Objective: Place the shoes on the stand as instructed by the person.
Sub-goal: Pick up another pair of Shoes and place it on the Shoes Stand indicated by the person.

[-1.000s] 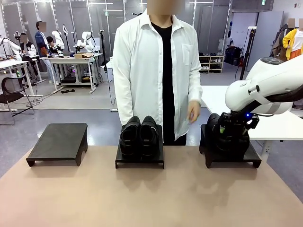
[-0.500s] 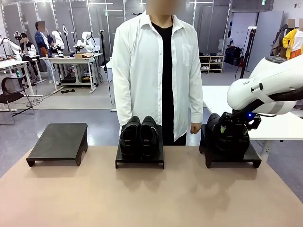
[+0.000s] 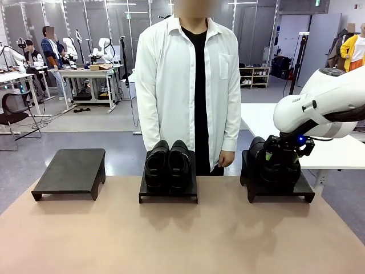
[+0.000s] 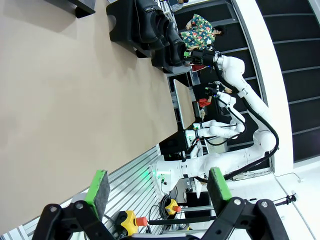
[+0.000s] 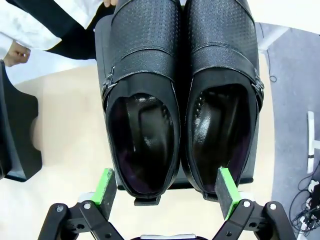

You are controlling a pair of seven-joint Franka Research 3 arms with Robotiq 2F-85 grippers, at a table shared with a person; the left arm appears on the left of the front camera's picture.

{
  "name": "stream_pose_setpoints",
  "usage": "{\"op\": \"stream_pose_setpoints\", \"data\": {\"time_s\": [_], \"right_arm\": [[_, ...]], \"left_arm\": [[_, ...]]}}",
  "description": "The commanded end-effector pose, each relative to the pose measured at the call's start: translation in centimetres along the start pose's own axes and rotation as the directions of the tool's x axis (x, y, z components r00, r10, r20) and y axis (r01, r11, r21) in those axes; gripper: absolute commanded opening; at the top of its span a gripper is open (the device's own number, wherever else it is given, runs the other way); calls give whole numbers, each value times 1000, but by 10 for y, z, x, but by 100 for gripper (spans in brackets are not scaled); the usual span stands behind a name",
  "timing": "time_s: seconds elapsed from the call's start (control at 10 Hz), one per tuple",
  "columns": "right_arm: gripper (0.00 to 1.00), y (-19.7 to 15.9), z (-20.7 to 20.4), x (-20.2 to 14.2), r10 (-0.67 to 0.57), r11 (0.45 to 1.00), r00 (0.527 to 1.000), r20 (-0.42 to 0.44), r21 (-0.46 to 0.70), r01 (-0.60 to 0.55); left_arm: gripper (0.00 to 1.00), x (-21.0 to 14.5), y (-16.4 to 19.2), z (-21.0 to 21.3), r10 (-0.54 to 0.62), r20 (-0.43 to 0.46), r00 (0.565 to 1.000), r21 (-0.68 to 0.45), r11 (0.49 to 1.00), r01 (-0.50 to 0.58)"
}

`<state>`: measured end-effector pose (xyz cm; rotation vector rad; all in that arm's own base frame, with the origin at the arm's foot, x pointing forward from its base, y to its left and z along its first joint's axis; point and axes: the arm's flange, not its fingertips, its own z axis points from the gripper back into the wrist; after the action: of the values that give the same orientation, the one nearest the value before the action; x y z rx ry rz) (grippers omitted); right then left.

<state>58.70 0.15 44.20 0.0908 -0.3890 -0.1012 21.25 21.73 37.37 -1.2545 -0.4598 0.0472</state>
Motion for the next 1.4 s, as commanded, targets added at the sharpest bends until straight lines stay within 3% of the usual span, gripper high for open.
{"op": "stream_pose_setpoints", "data": {"time_s": [0.0, 0.4, 0.8, 1.1, 1.3], "right_arm": [[100, 1, 0, 0, 1, 1000, 1000, 1, 1, -1], [100, 0, 0, 0, 0, 1000, 1000, 0, 0, 0], [100, -25, 95, -42, -15, 984, 998, -56, 177, 25], [100, -102, 145, -108, -36, 894, 991, -127, 440, 89], [100, -165, 156, -152, -17, 769, 983, -182, 626, 129]], "left_arm": [[100, 3, -2, 2, -17, 8, 1000, -18, 1000, 18], [100, 3, -2, 2, -17, 8, 1000, -18, 1000, 18], [100, 3, -2, 2, -17, 8, 1000, -18, 1000, 18], [100, 3, -2, 2, -17, 8, 1000, -18, 1000, 18], [100, 3, -2, 2, -17, 8, 1000, -18, 1000, 18]]}}
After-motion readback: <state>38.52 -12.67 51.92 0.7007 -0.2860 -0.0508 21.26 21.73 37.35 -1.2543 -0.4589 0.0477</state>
